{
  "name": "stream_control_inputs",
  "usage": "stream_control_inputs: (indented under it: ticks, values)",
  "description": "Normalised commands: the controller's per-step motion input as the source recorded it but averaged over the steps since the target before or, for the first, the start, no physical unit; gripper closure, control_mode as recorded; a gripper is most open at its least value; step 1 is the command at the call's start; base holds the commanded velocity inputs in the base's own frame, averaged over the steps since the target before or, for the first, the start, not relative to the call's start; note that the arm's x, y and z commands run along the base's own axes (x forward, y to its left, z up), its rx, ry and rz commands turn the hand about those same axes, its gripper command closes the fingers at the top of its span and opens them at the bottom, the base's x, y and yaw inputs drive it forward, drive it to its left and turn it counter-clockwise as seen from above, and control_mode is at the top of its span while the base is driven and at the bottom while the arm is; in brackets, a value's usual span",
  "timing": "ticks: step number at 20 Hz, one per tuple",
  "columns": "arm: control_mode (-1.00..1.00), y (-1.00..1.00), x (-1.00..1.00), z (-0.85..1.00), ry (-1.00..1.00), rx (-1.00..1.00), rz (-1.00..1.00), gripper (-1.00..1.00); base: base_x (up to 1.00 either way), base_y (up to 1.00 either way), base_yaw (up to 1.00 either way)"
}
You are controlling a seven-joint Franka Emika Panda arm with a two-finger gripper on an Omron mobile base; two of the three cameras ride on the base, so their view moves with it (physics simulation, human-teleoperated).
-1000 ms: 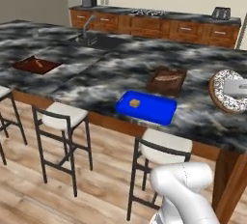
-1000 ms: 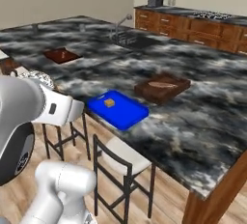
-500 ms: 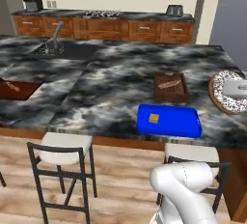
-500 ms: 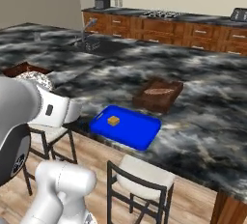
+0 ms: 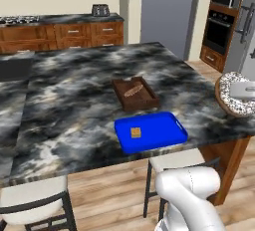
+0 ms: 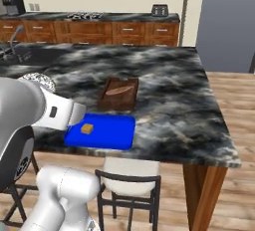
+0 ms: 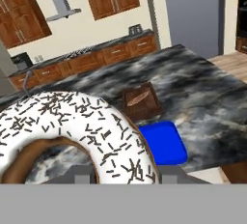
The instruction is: Take the cake and donut from the fridge and place them on the empty tray on the dining counter.
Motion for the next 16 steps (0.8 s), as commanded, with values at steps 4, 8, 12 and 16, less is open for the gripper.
stream_control_inputs:
  ticks: [4, 8, 12, 16]
  values:
    - [1.00, 0.00, 0.00, 0.00, 0.00, 0.00, 0.00, 1.00, 0.77, 0.00, -0.57]
    - [-1.00, 0.00, 0.75, -0.39, 0.13, 0.00, -0.19, 1.00, 0.25, -0.01, -0.09]
    - [-1.00, 0.06, 1.00, -0.79, 0.10, 0.00, -0.16, 1.00, 0.00, 0.00, 0.00]
    - [-1.00, 0.17, 1.00, -0.96, 0.13, 0.00, -0.10, 1.00, 0.00, 0.00, 0.00]
